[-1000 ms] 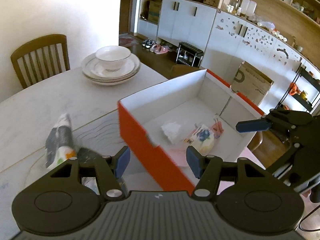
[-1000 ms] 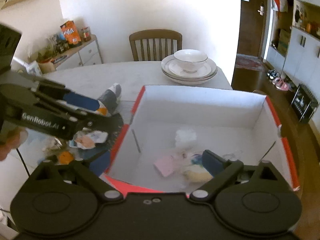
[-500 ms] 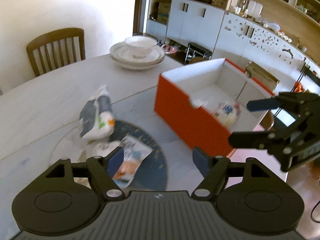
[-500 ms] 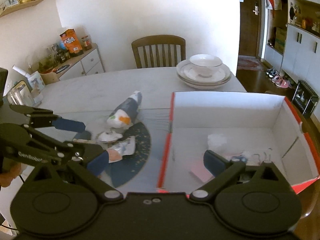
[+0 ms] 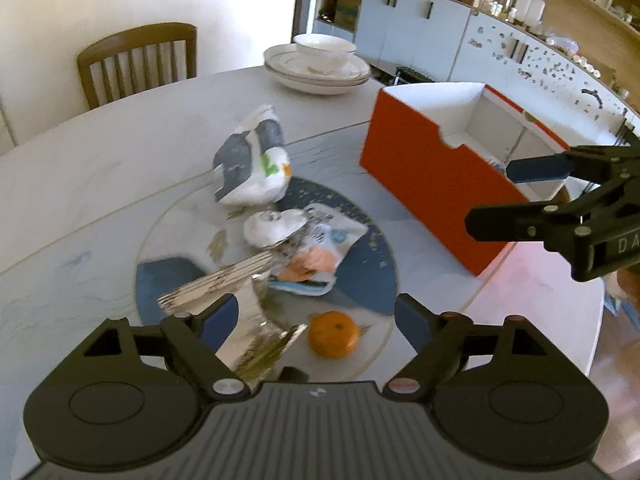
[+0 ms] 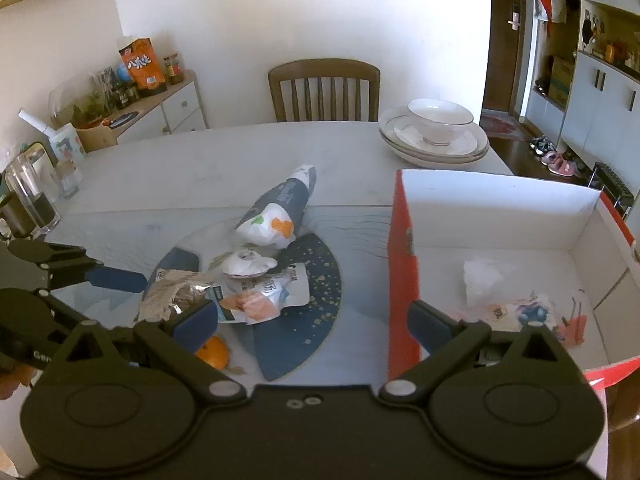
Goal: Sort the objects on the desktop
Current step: 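Move both tools back toward the remaining items on the table, then grasp the foil snack pack with the left tool while the right tool grasps the orange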
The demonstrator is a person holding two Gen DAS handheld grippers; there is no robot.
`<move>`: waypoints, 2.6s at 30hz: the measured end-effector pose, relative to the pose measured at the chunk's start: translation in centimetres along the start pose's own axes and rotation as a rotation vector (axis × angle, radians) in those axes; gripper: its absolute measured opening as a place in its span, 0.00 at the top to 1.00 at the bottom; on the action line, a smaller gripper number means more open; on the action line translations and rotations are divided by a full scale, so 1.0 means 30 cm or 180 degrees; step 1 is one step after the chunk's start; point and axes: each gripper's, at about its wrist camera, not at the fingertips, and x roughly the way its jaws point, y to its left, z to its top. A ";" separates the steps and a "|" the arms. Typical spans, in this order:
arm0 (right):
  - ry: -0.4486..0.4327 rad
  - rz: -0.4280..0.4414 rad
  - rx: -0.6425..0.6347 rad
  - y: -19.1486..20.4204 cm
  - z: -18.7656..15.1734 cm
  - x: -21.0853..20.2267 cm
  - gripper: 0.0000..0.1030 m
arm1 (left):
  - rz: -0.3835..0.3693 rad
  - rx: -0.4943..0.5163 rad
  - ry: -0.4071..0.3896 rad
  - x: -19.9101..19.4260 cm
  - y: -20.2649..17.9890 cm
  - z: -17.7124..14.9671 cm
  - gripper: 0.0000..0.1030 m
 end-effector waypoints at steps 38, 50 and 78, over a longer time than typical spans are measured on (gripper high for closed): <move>0.0418 0.0121 -0.0257 0.236 -0.149 0.275 0.13 | 0.0264 -0.0585 0.0533 0.220 0.227 -0.010 0.00; 0.0428 0.0146 -0.0297 0.261 -0.148 0.304 0.27 | 0.0166 -0.0635 0.0488 0.209 0.230 -0.017 0.03; 0.0445 0.0125 -0.0483 0.296 -0.146 0.278 0.66 | -0.0082 -0.0939 0.0419 0.126 0.237 -0.038 0.50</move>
